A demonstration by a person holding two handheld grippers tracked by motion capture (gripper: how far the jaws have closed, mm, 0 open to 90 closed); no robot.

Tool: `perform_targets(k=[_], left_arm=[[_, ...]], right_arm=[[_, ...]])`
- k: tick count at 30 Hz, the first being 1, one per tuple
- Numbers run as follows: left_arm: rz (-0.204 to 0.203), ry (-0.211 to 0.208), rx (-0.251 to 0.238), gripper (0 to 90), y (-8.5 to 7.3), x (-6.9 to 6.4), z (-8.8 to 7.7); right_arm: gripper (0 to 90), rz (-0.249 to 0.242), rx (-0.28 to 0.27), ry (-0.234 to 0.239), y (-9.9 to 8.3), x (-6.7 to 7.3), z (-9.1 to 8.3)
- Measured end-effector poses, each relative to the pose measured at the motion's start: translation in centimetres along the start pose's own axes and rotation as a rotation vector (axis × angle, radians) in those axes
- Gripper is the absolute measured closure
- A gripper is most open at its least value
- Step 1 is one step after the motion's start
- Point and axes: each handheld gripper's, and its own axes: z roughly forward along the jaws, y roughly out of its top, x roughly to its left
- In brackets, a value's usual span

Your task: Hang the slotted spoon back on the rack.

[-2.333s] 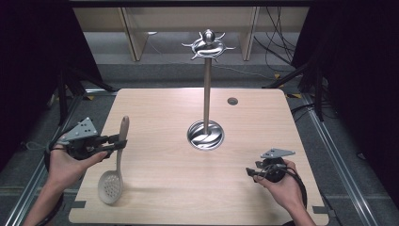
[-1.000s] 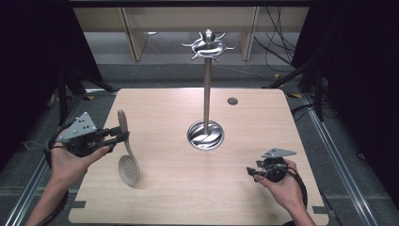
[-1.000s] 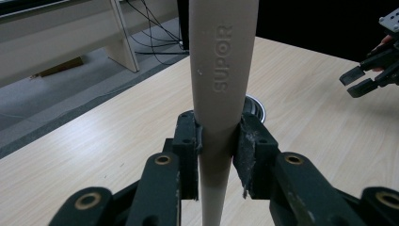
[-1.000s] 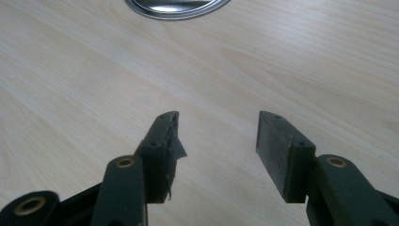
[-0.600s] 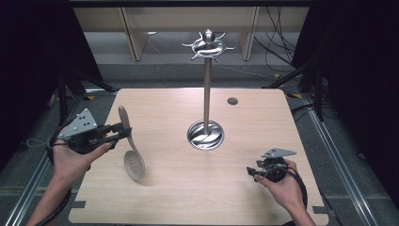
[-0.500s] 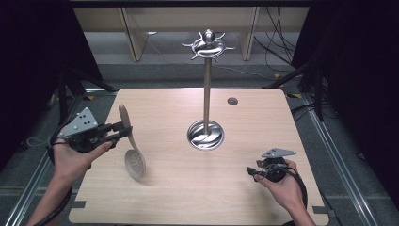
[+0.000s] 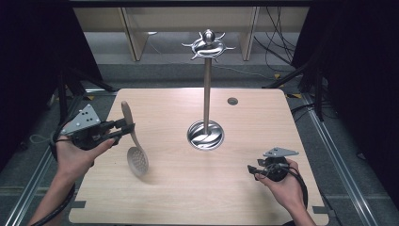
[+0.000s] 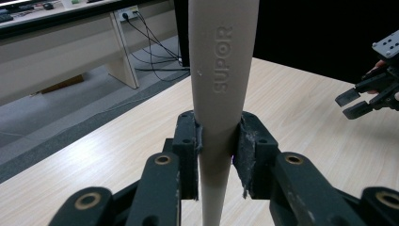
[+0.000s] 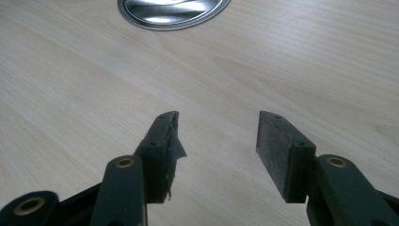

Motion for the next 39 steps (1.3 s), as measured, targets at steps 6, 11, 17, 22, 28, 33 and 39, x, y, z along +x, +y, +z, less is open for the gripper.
perform_targets(k=[6, 11, 17, 22, 28, 33, 39], left_arm=[[-0.004, -0.004, -0.015, 70.5, 0.5, -0.1, 0.2], [-0.003, -0.007, -0.018, 70.5, 0.9, -0.2, 0.5], [0.002, -0.01, -0.024, 70.5, 1.3, -0.3, 0.9], [0.002, -0.022, -0.027, 70.5, 1.7, -0.6, 1.3], [0.007, -0.03, -0.035, 70.5, 2.1, -0.8, 1.9], [0.004, -0.035, -0.038, 70.5, 2.3, -0.9, 2.2], [0.004, -0.042, -0.041, 70.5, 2.7, -1.1, 2.8]], right_arm=[[49.2, -0.013, -0.02, -0.01, 0.0, -0.1, 0.0], [49.2, -0.045, -0.04, -0.021, 0.0, -0.3, 0.0], [49.2, -0.03, -0.053, 0.006, 0.1, -0.3, 0.1], [49.1, -0.032, -0.048, -0.001, 0.1, -0.3, 0.0], [49.0, -0.03, -0.049, -0.005, 0.1, -0.3, 0.0], [49.0, -0.024, -0.042, -0.019, 0.0, -0.3, -0.1], [49.0, -0.004, -0.038, -0.016, 0.1, -0.2, -0.2]])
